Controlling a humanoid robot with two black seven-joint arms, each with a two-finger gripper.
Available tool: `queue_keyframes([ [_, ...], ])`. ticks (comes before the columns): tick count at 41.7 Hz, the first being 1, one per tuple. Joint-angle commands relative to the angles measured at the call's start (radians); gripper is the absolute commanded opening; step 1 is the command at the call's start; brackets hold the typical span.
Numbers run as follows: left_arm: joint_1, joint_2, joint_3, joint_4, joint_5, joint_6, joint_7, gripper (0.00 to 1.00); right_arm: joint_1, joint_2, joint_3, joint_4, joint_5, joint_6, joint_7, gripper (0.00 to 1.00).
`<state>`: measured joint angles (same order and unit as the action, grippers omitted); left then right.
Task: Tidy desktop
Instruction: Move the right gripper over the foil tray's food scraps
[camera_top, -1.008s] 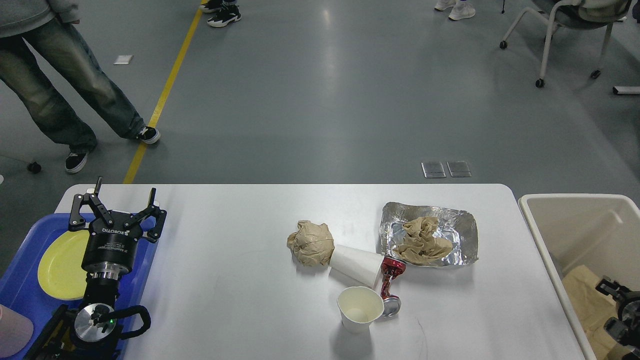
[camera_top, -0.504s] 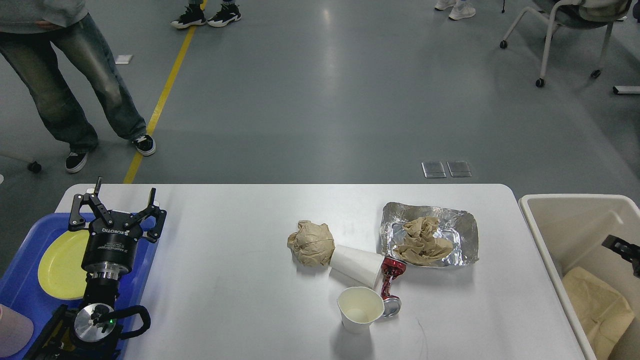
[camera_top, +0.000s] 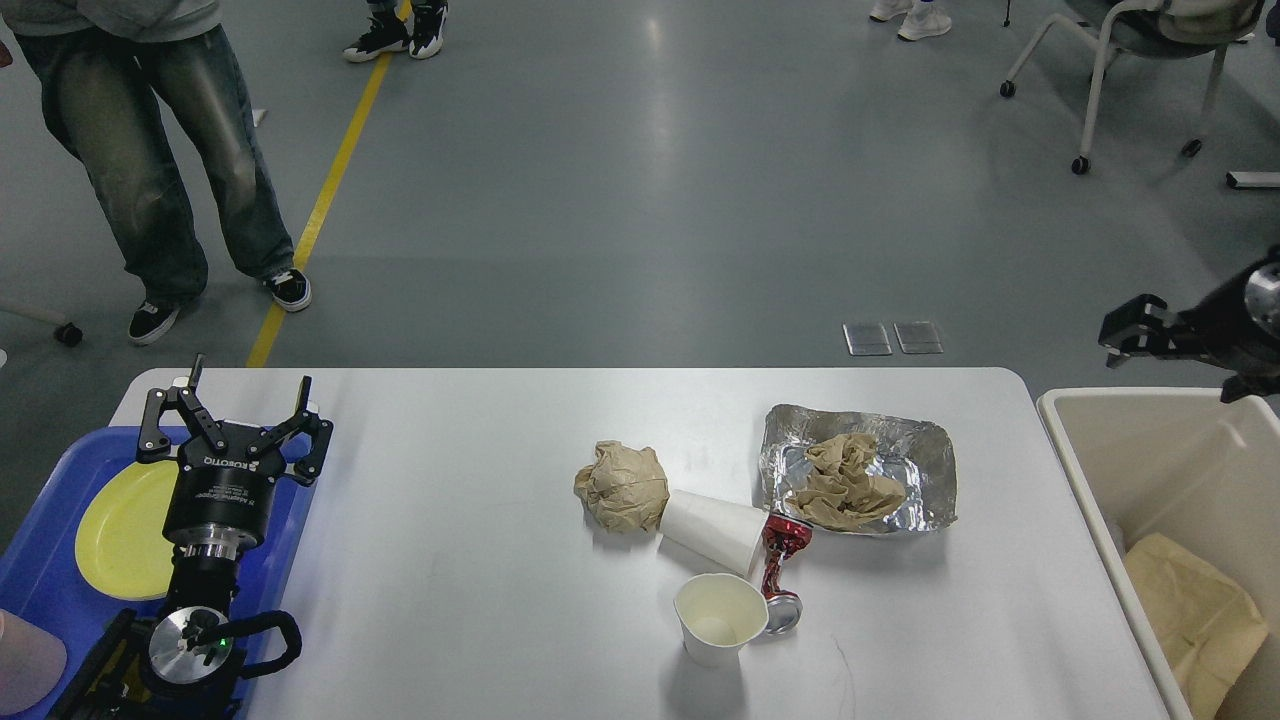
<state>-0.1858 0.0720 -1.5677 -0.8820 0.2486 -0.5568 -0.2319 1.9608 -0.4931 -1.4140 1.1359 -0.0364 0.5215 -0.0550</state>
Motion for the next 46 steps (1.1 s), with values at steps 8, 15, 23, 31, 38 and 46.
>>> queue_keyframes([
  [8, 0.000, 0.000, 0.000, 0.000, 0.000, 0.000, 0.000, 0.96, 0.372, 0.110, 0.020, 0.218, 0.012, 0.313, -0.002, 1.00],
  [15, 0.000, 0.000, 0.000, 0.000, 0.001, 0.000, -0.001, 0.96, 0.452, 0.116, 0.053, 0.357, 0.009, 0.324, -0.003, 1.00],
  [23, 0.000, 0.000, 0.000, 0.000, 0.000, 0.000, 0.000, 0.96, 0.497, 0.162, 0.090, 0.421, 0.009, 0.308, -0.003, 1.00],
  [31, 0.000, 0.000, 0.000, 0.000, 0.000, 0.000, 0.000, 0.96, 0.484, 0.166, 0.107, 0.421, 0.012, 0.282, -0.002, 1.00],
  [38, 0.000, 0.000, 0.000, 0.000, 0.000, 0.000, 0.000, 0.96, 0.423, 0.180, 0.116, 0.398, 0.010, 0.209, -0.002, 1.00],
  [46, 0.000, 0.000, 0.000, 0.000, 0.000, 0.000, -0.001, 0.96, 0.164, 0.250, 0.167, 0.369, 0.004, -0.208, -0.002, 1.00],
])
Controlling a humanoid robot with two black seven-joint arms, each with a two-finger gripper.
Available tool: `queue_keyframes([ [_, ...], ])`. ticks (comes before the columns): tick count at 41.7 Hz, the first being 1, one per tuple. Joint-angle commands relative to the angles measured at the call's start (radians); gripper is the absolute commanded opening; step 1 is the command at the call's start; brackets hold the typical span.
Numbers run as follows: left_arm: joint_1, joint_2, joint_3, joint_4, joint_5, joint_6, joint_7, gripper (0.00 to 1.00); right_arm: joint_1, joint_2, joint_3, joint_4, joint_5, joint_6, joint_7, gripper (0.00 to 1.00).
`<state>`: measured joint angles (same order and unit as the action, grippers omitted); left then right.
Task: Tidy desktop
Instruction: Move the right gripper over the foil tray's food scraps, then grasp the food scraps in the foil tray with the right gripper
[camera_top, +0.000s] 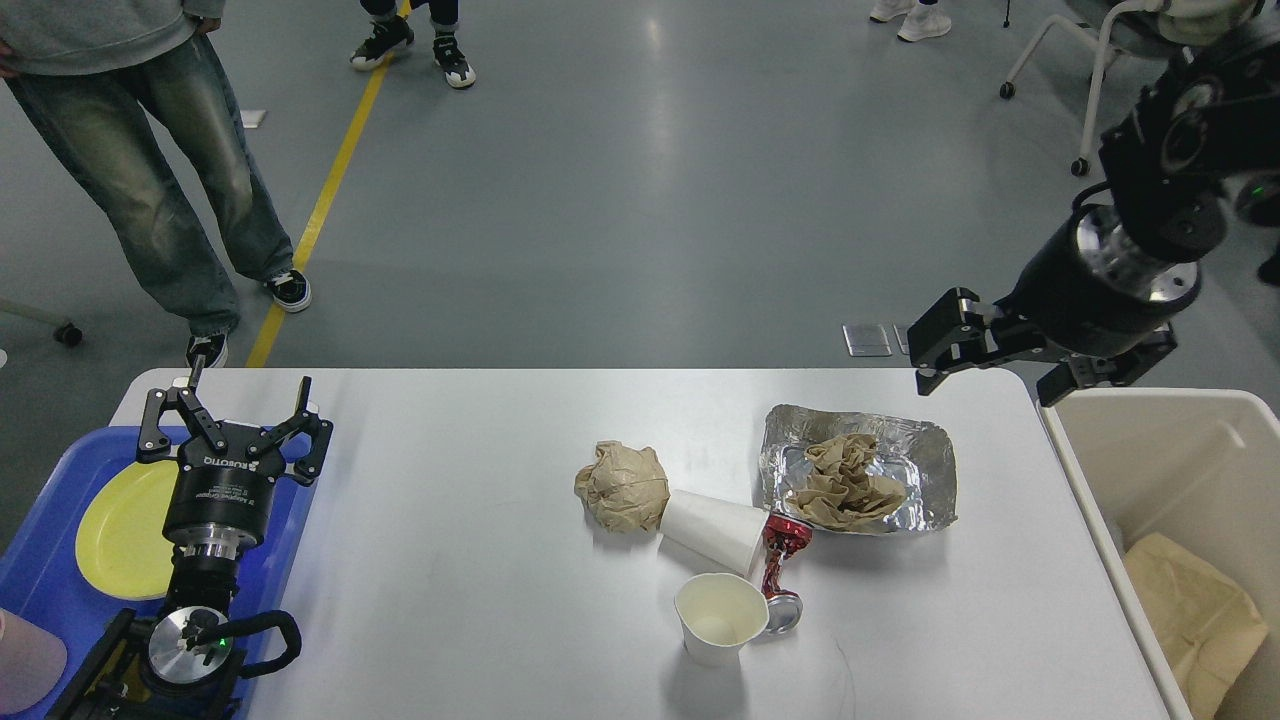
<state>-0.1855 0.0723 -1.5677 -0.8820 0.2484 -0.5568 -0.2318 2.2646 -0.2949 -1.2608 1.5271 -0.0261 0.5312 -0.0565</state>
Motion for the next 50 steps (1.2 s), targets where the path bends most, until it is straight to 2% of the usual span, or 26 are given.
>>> queue_keyframes([
  [1, 0.000, 0.000, 0.000, 0.000, 0.000, 0.000, 0.000, 0.96, -0.169, 0.065, 0.015, -0.039, -0.006, -0.246, 0.001, 1.00],
  [5, 0.000, 0.000, 0.000, 0.000, 0.002, 0.000, 0.000, 0.96, -0.284, 0.102, 0.020, -0.128, -0.006, -0.299, 0.006, 1.00],
  [13, 0.000, 0.000, 0.000, 0.000, 0.000, 0.000, 0.000, 0.96, -0.531, 0.146, 0.092, -0.364, -0.006, -0.301, 0.006, 1.00],
  [24, 0.000, 0.000, 0.000, 0.000, 0.000, 0.000, 0.000, 0.96, -0.776, 0.273, 0.115, -0.616, -0.008, -0.310, 0.006, 1.00],
  [34, 0.000, 0.000, 0.000, 0.000, 0.000, 0.000, 0.000, 0.96, -0.882, 0.312, 0.138, -0.749, -0.015, -0.344, 0.001, 0.98],
  [50, 0.000, 0.000, 0.000, 0.000, 0.000, 0.000, 0.000, 0.96, -0.996, 0.321, 0.127, -0.841, -0.086, -0.392, -0.002, 0.97],
])
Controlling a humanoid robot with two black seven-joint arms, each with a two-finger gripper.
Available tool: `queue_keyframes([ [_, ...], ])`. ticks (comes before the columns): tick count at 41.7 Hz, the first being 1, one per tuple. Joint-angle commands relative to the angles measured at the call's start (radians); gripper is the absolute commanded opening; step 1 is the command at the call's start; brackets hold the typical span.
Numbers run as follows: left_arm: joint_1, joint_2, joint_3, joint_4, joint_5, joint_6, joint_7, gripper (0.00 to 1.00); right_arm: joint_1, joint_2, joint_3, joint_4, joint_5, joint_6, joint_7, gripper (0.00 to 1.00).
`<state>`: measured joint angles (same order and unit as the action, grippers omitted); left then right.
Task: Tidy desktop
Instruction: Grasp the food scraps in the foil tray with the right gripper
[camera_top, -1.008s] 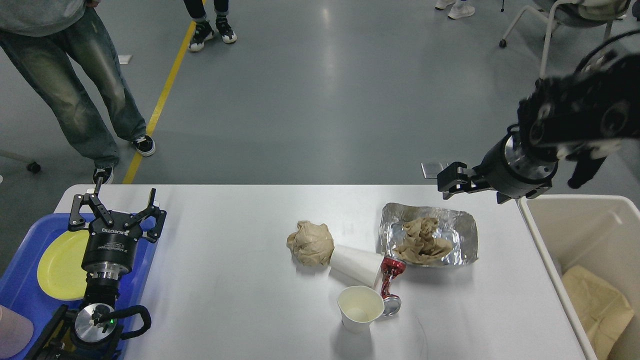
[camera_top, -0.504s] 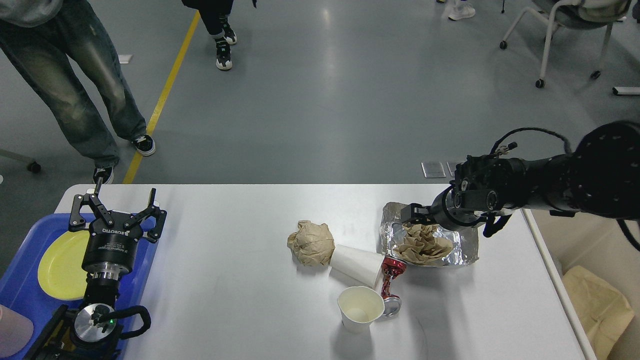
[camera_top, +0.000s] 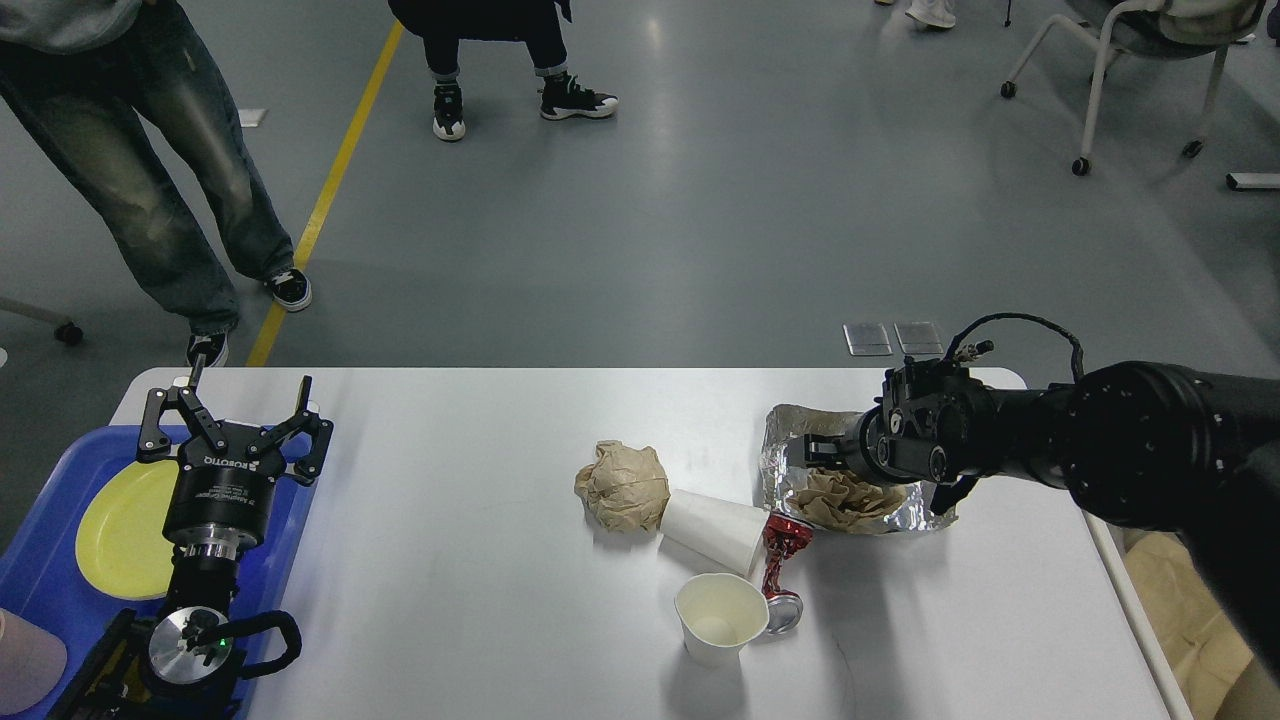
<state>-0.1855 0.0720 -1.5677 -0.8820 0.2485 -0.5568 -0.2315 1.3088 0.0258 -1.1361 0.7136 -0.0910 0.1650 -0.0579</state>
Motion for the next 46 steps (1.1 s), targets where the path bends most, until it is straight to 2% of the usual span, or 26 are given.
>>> queue_keyframes([
  [1, 0.000, 0.000, 0.000, 0.000, 0.000, 0.000, 0.000, 0.96, -0.045, -0.001, 0.002, -0.031, -0.023, -0.030, 0.000, 0.97],
  [14, 0.000, 0.000, 0.000, 0.000, 0.000, 0.000, 0.000, 0.96, -0.060, -0.001, 0.009, -0.029, -0.023, -0.033, 0.000, 0.96],
  [19, 0.000, 0.000, 0.000, 0.000, 0.000, 0.000, 0.000, 0.96, -0.066, 0.000, 0.009, -0.029, -0.023, -0.032, 0.000, 0.91],
  [25, 0.000, 0.000, 0.000, 0.000, 0.000, 0.000, 0.000, 0.96, -0.077, -0.001, 0.010, -0.033, -0.023, -0.035, 0.001, 0.90],
  [40, 0.000, 0.000, 0.000, 0.000, 0.000, 0.000, 0.000, 0.96, -0.080, -0.004, 0.013, -0.040, -0.018, -0.056, 0.000, 0.47],
  [45, 0.000, 0.000, 0.000, 0.000, 0.000, 0.000, -0.002, 0.96, -0.082, -0.006, 0.013, -0.039, -0.013, -0.056, -0.002, 0.15],
  [46, 0.000, 0.000, 0.000, 0.000, 0.000, 0.000, 0.000, 0.96, -0.083, -0.006, 0.015, -0.037, -0.009, -0.055, -0.002, 0.06],
])
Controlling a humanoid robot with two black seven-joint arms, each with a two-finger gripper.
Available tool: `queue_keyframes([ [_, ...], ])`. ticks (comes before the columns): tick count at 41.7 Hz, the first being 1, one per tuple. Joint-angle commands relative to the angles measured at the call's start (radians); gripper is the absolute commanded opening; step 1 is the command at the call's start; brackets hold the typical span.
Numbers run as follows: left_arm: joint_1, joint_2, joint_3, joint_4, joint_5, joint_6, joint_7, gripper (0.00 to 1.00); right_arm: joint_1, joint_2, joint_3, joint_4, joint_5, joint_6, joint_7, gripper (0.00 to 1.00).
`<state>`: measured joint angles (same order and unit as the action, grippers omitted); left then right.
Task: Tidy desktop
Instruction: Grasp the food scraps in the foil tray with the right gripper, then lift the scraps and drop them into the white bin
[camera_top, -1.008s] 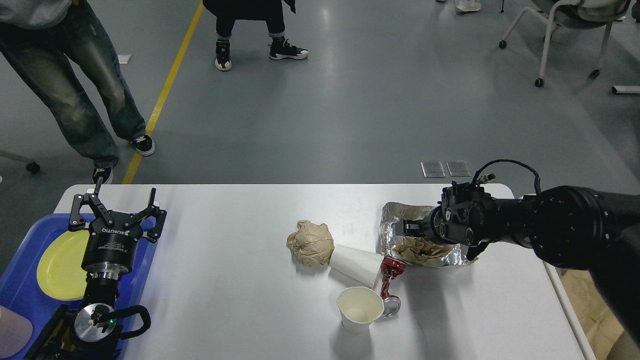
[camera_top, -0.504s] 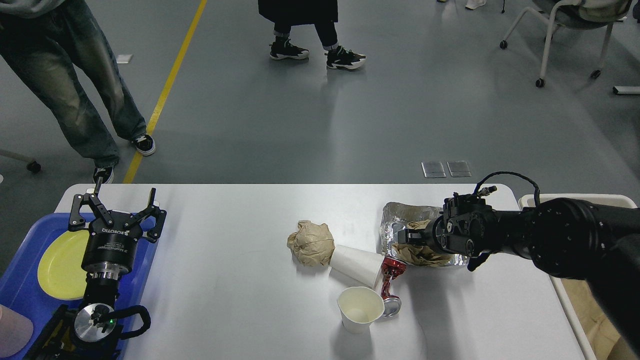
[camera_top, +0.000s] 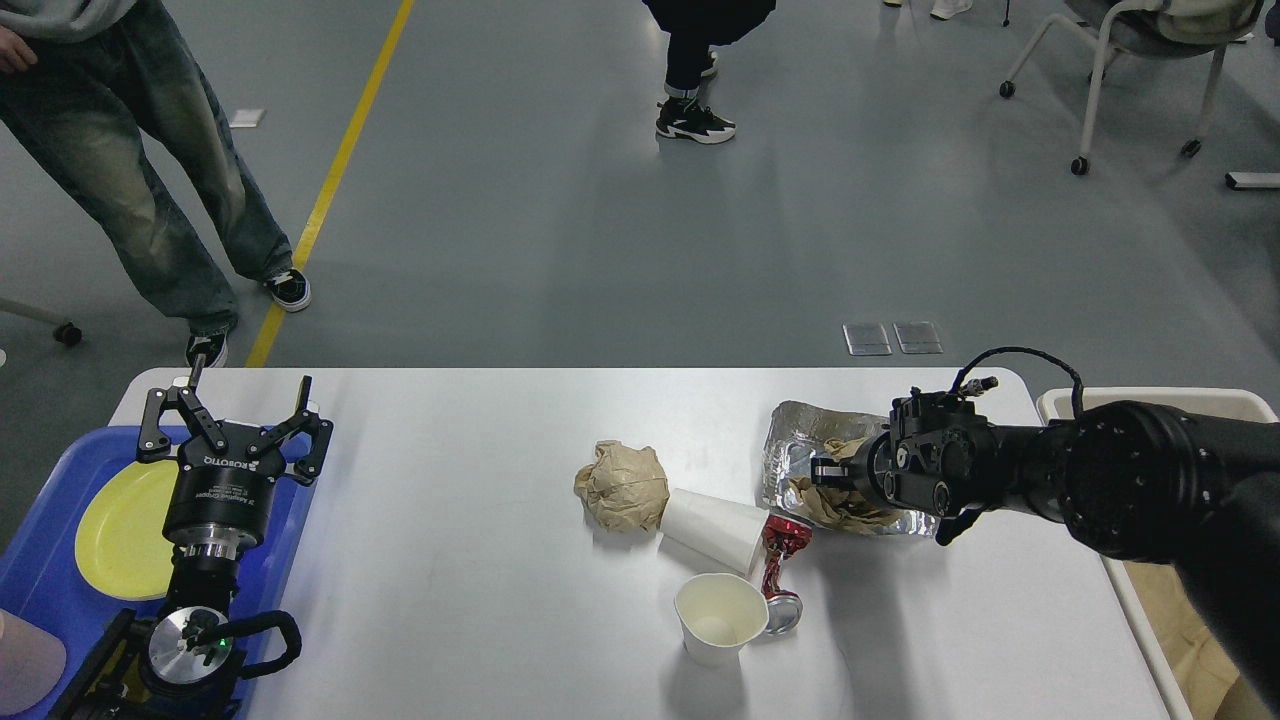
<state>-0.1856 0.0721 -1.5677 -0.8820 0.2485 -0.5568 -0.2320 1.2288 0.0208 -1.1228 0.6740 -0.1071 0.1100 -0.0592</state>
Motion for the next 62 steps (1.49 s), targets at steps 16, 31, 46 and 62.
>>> queue_keyframes([
  [16, 0.000, 0.000, 0.000, 0.000, 0.000, 0.000, 0.000, 0.96, 0.012, -0.004, 0.021, 0.016, 0.070, 0.019, -0.048, 0.00],
  [31, 0.000, 0.000, 0.000, 0.000, 0.000, 0.000, 0.000, 0.96, 0.205, -0.097, 0.025, 0.205, 0.072, 0.062, -0.044, 0.00],
  [46, 0.000, 0.000, 0.000, 0.000, 0.002, 0.000, 0.000, 0.96, 0.750, -0.234, -0.011, 0.597, 0.073, 0.447, -0.044, 0.00],
  [62, 0.000, 0.000, 0.000, 0.000, 0.000, 0.000, 0.000, 0.96, 1.117, -0.294, -0.038, 0.927, 0.066, 0.554, -0.040, 0.00],
])
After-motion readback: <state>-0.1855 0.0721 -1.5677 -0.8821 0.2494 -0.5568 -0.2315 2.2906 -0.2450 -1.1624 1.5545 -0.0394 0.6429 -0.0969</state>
